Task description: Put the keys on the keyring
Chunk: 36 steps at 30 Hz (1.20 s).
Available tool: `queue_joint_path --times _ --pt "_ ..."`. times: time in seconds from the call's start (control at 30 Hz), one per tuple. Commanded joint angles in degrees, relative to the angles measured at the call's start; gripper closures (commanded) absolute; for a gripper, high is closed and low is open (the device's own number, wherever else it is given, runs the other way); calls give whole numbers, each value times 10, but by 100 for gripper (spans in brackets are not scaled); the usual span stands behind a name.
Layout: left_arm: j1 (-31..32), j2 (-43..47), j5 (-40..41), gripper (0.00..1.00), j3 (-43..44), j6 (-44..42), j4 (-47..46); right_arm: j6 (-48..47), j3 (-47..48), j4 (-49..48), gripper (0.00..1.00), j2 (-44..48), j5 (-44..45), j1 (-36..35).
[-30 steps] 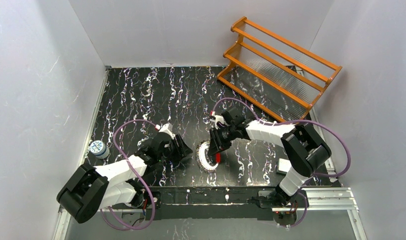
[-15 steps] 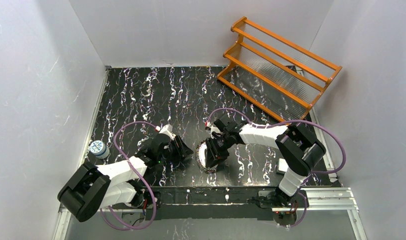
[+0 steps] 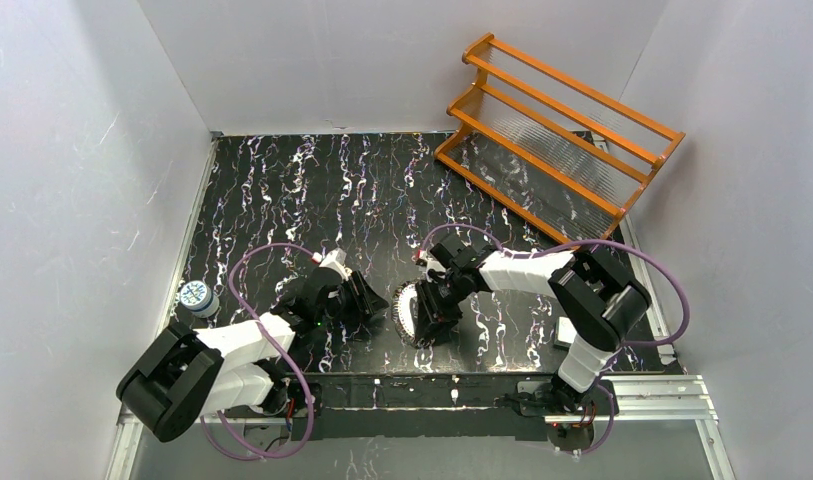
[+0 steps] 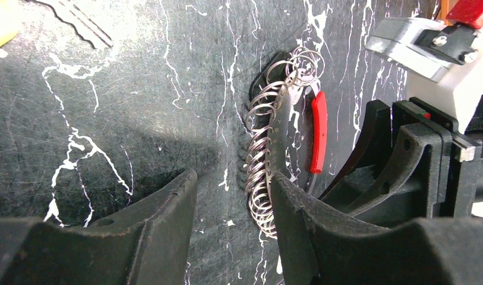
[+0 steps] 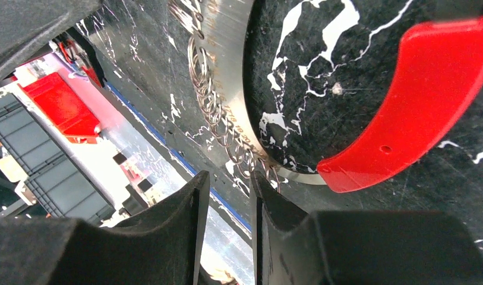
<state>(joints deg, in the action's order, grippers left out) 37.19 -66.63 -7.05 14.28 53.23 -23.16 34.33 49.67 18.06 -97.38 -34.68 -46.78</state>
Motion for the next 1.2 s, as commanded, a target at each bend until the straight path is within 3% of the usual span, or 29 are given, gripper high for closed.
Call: queue_joint_path --times 0.0,0.3,0.43,0.77,0.87,1.17 --pt "-3 -7 -12 53 -13 4 -5 8 -9 3 62 -9 -9 -4" --pt "-3 -3 -14 54 -16 7 -6 8 -10 2 64 -16 -4 -13" --pt "-3 1 -15 54 -16 8 -7 7 -5 4 73 -16 6 -15" --pt "-3 4 -16 54 -20 7 -8 -8 19 45 75 21 64 -16" --pt "-3 4 -16 54 -21 7 -9 -8 26 48 79 34 68 -16" --pt "-3 2 -17 55 -19 8 -13 -15 31 73 74 40 92 -20"
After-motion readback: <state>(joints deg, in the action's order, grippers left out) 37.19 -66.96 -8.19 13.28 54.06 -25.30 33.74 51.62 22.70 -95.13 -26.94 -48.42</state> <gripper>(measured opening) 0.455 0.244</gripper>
